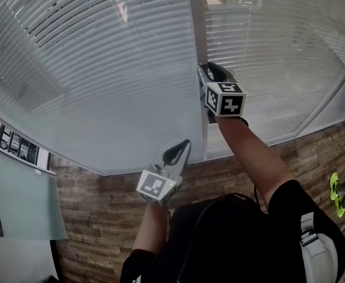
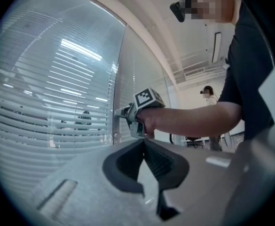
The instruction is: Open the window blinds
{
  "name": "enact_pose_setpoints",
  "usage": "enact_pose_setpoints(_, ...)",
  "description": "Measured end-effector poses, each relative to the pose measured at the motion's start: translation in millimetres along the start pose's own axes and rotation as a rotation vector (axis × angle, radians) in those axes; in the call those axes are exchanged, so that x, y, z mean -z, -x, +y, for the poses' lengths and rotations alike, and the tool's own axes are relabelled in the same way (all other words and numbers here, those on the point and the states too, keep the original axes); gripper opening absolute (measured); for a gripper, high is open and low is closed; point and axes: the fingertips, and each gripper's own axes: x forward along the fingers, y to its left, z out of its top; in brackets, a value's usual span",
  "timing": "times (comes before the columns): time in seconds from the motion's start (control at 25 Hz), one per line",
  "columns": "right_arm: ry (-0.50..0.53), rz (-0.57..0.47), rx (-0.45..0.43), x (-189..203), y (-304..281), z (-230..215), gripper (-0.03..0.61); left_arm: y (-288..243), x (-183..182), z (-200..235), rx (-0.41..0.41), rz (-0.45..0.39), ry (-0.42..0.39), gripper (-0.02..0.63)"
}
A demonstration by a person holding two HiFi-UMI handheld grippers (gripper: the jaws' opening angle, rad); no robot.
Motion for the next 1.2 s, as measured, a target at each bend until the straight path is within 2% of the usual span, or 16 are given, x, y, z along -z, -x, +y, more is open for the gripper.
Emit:
enact_pose_setpoints(0.12,-0.002,0.002,-0.001,-1,-1,-1,0.13,-2,-1,-4,0.013,0.029,0.012,0.005)
enact_pose_setpoints(0.32,0.024,0.0,-0.001,-1,-1,0,0.129,-5,-1,-6,0.023,0.029,0.006,0.005)
enact_pose_setpoints(0.68,0.036,0.007,-0.042,-2,-3,1,0.141,-10,-4,-5,0.025,-0.006,-0.022,0.005)
enact_pose_setpoints(0.76,0.115,0.014,-0.064,0,-1,5,0.177,-11,-5,-7,0.029,-0.003,-0.015,0.004)
enact_pose_setpoints(0.92,0.365,0.016,-0.079,0,7,10,0.224,-12,-2,-6,0.031,0.004,-0.02,0.005)
enact_pose_setpoints(1.2,0.873,0.053,-0.093,-8,15,26,0.228,-12,4,-6,0.027,-0.006,-0.017,0.005)
